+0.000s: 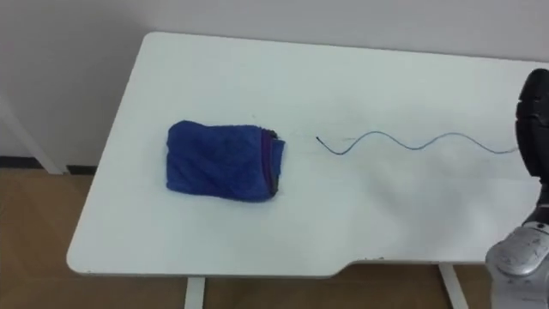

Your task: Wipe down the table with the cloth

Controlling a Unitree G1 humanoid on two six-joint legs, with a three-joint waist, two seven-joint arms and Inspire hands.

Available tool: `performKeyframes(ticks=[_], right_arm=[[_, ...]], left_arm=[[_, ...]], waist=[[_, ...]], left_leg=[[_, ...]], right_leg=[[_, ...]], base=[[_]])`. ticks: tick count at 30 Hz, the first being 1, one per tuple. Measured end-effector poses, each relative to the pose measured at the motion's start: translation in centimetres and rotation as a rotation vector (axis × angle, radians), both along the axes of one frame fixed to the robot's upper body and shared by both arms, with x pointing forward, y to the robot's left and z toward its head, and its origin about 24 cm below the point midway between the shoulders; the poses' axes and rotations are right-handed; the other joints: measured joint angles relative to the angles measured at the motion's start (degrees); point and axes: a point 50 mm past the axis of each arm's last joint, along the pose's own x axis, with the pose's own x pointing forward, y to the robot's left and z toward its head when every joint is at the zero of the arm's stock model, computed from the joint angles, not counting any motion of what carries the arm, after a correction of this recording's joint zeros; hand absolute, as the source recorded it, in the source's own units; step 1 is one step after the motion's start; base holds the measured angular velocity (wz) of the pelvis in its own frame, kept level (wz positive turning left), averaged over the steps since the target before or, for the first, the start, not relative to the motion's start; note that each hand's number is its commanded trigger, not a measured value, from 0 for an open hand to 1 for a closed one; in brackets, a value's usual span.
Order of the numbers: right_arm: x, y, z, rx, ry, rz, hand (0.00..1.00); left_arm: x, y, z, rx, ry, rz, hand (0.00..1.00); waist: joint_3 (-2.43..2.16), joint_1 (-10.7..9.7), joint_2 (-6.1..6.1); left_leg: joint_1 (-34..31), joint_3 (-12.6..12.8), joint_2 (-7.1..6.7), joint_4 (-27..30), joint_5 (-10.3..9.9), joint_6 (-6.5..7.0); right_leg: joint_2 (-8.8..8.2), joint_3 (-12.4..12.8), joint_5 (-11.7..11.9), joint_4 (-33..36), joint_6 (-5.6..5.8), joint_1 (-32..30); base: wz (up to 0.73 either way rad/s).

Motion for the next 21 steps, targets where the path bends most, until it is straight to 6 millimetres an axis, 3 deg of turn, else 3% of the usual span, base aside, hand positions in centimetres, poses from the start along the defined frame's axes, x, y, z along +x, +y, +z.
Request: performKeyframes(ticks=[5,11,15,21], right_arm=[[2.5,3.1,2.3,-0.118,-0.048,0.144,0.0],[4.1,8.0,3.1,-0.22,-0.002,0.39,0.0],[5.2,10.3,3.4,-0.269,0.032,0.504,0.0],[5.3,12.8,2.6,-0.424,0.117,0.61,0.0]], left_arm=[[0.6,-0.2,-0.1,-0.004,-0.006,-0.024,0.0],[1.9,-0.6,-0.1,-0.015,-0.027,-0.066,0.0],[2.8,-1.0,-0.2,-0.024,-0.043,-0.108,0.0],[3.4,-0.9,-0.1,-0.013,-0.058,-0.154,0.0]], waist=[[0.32,0.6,0.51],[0.22,2.9,0.57],[0.3,4.6,0.67],[0.45,6.5,0.9]], left_leg=[[-0.6,-0.3,0.08,0.1,0.0,-0.02],[-0.9,-1.4,0.12,0.1,0.0,-0.04],[-0.9,-1.5,0.09,0.1,0.0,-0.04],[-1.2,-2.9,0.08,0.1,0.0,-0.04]], right_leg=[[-0.04,-1.3,0.0,-0.1,0.0,-0.2],[0.1,-1.3,0.0,-0.1,0.0,-0.3],[0.08,-1.0,0.0,0.0,-0.02,-0.4],[0.18,-1.4,0.0,-0.1,-0.01,-0.4]], base=[[0.11],[0.02],[-0.01],[0.05]])
